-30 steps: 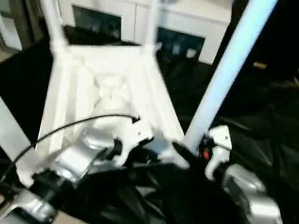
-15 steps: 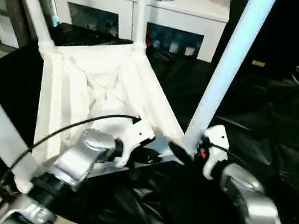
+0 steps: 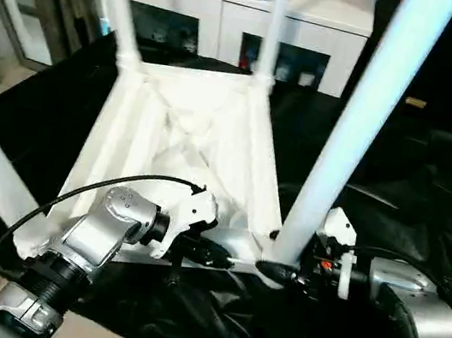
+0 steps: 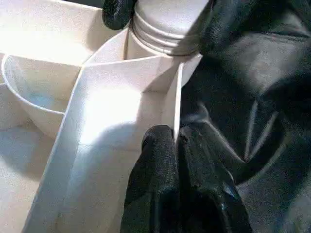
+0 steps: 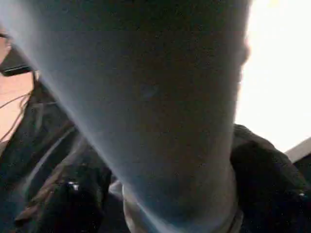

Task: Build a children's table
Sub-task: Rotate leg to tighten

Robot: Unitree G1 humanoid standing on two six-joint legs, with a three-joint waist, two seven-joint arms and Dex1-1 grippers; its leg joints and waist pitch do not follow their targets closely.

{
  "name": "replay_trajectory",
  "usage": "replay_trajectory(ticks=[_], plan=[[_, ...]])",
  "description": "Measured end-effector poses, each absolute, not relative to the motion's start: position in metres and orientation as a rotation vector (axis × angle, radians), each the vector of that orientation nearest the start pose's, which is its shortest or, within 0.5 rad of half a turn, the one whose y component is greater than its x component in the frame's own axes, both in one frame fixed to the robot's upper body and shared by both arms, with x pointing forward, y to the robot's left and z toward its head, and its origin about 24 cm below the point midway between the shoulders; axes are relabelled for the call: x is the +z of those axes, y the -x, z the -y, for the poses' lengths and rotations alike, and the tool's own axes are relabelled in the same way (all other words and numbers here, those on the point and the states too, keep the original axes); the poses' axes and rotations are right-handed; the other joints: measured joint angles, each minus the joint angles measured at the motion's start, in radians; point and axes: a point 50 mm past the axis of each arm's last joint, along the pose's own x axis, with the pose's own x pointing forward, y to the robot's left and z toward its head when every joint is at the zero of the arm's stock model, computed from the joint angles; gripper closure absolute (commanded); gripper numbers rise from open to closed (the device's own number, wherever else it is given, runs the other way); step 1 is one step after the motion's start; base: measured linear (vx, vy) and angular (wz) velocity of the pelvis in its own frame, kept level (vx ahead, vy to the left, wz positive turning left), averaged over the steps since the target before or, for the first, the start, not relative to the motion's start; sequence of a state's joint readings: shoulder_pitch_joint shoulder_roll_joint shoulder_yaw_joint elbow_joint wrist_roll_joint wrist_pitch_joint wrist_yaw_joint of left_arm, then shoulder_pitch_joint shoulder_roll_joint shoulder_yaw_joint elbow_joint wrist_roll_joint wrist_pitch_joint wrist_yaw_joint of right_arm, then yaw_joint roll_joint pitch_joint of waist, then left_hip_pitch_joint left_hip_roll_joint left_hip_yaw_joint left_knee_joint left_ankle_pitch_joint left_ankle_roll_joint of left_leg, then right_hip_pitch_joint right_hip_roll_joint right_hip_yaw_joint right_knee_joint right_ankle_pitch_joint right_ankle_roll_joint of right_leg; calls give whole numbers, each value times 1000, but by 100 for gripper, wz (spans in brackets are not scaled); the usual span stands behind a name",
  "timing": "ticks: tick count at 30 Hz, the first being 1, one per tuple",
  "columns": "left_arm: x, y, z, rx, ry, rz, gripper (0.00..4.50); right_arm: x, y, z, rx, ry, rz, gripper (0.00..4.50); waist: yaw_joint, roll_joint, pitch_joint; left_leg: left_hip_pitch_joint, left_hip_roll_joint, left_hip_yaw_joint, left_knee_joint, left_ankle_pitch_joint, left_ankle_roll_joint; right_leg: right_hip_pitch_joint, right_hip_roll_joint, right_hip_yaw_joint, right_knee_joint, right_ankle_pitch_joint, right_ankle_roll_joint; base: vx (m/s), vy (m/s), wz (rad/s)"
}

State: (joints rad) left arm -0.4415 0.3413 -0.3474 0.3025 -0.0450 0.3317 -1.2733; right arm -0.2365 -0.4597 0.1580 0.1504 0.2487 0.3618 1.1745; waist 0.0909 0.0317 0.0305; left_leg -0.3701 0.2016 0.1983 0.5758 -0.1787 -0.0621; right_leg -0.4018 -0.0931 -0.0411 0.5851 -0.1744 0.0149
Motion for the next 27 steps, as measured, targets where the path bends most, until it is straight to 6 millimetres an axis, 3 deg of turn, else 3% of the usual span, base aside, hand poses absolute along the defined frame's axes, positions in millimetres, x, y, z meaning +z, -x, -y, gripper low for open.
replay_trajectory(ticks=[3,13,16,21,26,27], plan=[[42,-277,-105,-1501,-254,-518,450,43,-257,163,1257,27,-445,161,0,0,0,0,0,0,0,0,0,0,0,1,1,0,0,0,0,0],[41,-278,-101,-1489,-258,-502,450,41,-254,166,1190,2,-434,186,2,0,0,-1,0,1,2,0,0,1,-1,2,4,-1,1,0,0,0],[40,-282,-99,-1413,-260,-496,450,35,-261,163,1079,-25,-400,187,-8,-3,2,2,0,1,3,0,-1,1,-1,2,8,-1,1,0,0,0],[39,-289,-92,-1258,-255,-491,450,28,-284,149,858,-73,-342,187,-55,-5,3,6,0,-2,3,1,-2,1,0,0,7,-4,6,-12,-1,-2],[37,-293,-84,-1142,-252,-496,450,25,-297,132,664,-77,-327,188,-68,-8,3,9,0,-7,2,1,-2,1,0,-3,5,-4,6,0,0,0],[37,-293,-83,-1130,-250,-496,450,24,-298,130,641,-72,-321,153,-68,-8,3,9,0,-8,2,1,-2,2,0,-4,4,-4,6,0,0,0]])
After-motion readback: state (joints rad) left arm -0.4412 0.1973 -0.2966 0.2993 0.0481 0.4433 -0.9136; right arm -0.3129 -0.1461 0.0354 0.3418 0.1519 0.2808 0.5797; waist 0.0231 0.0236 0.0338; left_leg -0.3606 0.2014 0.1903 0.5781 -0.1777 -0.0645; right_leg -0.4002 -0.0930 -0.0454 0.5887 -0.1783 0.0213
